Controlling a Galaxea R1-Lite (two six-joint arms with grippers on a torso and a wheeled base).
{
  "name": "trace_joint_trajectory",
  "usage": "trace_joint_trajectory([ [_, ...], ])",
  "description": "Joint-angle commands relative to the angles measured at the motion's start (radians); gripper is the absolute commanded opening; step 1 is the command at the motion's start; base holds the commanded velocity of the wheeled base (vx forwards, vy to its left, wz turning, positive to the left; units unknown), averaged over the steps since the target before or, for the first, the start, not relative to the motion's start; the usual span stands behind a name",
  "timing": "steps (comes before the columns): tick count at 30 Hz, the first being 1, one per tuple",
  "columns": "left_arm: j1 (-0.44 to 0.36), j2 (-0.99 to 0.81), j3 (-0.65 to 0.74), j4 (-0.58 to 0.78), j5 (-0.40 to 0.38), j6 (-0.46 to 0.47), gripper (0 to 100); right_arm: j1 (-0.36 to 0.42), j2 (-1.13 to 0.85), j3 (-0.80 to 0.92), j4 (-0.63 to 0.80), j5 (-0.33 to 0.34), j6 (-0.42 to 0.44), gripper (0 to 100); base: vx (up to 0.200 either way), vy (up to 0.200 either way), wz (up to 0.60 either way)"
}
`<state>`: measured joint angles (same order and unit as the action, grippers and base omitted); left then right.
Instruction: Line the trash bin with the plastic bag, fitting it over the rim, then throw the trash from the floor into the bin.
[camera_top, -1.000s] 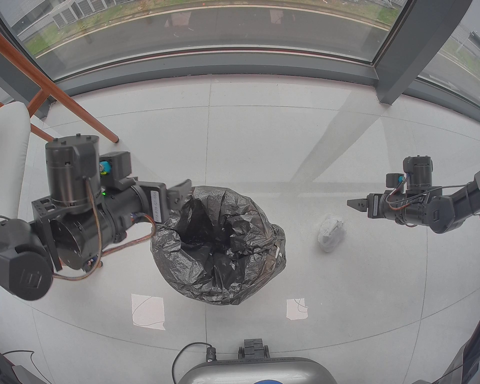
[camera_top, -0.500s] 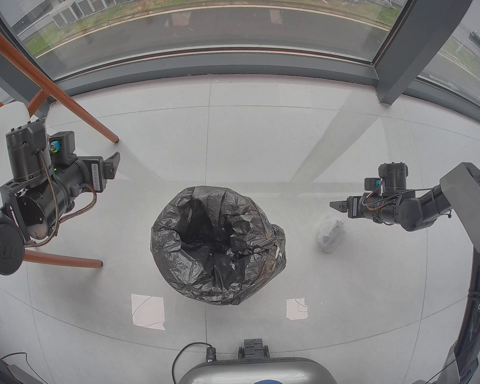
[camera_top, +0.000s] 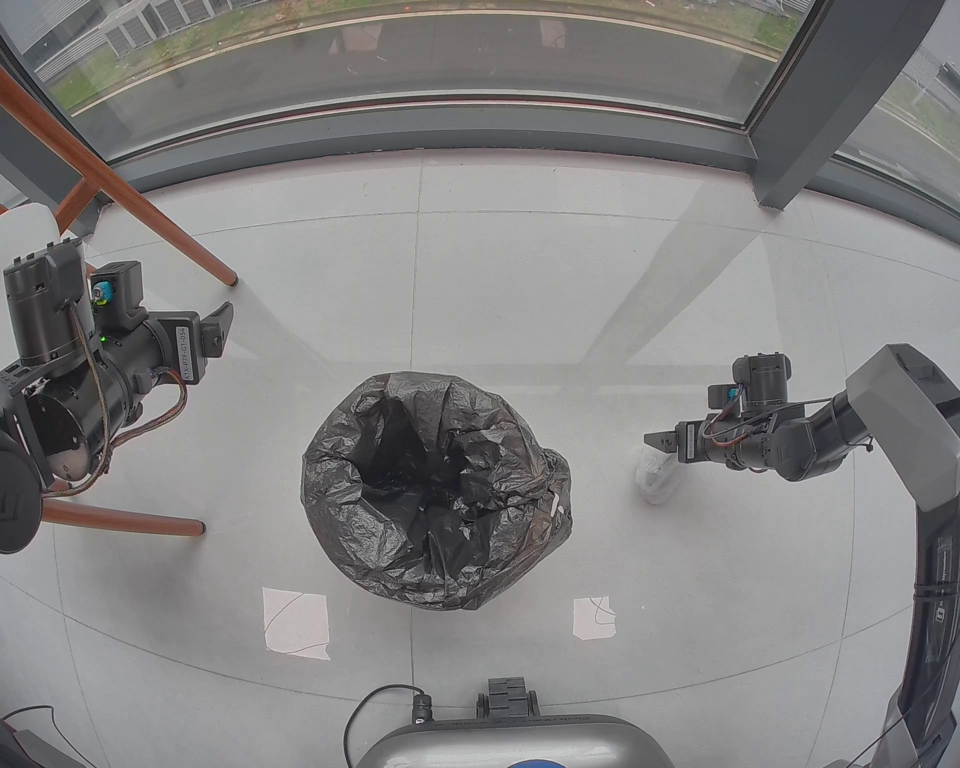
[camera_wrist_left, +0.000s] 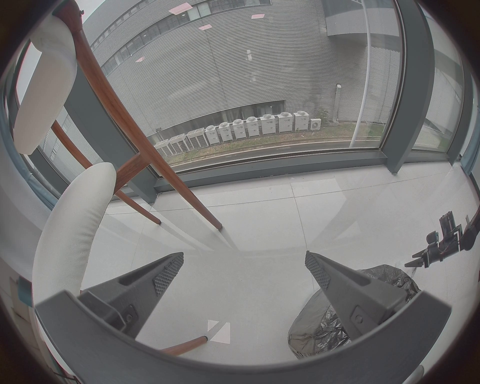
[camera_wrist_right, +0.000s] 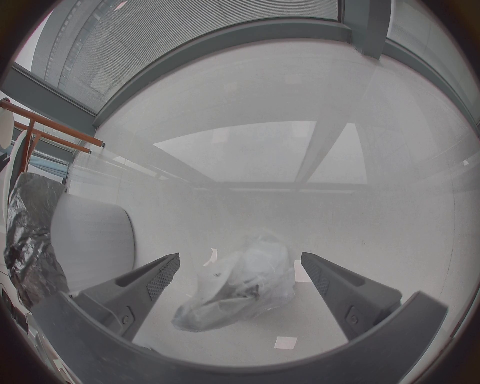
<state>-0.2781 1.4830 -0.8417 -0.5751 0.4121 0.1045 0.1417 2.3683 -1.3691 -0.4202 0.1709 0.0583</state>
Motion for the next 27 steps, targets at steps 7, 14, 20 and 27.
trace_joint_trajectory([
  [7,-0.003,-0.003,0.013,0.0,-0.001,0.0,100,0.016,0.066,-0.001,-0.002,-0.001,0.0,100,0.0,0.0,0.0],
  [14,-0.004,-0.004,0.018,-0.002,-0.001,0.0,100,0.013,0.118,-0.002,-0.104,0.001,0.0,0,0.0,0.0,0.0],
  [20,-0.006,-0.026,0.021,0.0,-0.001,0.0,100,0.015,0.124,0.005,-0.115,0.001,-0.002,0,0.0,0.0,0.0],
  [27,-0.006,-0.046,0.029,0.0,-0.001,0.0,100,0.004,0.086,0.051,-0.12,0.001,0.002,0,0.0,0.0,0.0],
])
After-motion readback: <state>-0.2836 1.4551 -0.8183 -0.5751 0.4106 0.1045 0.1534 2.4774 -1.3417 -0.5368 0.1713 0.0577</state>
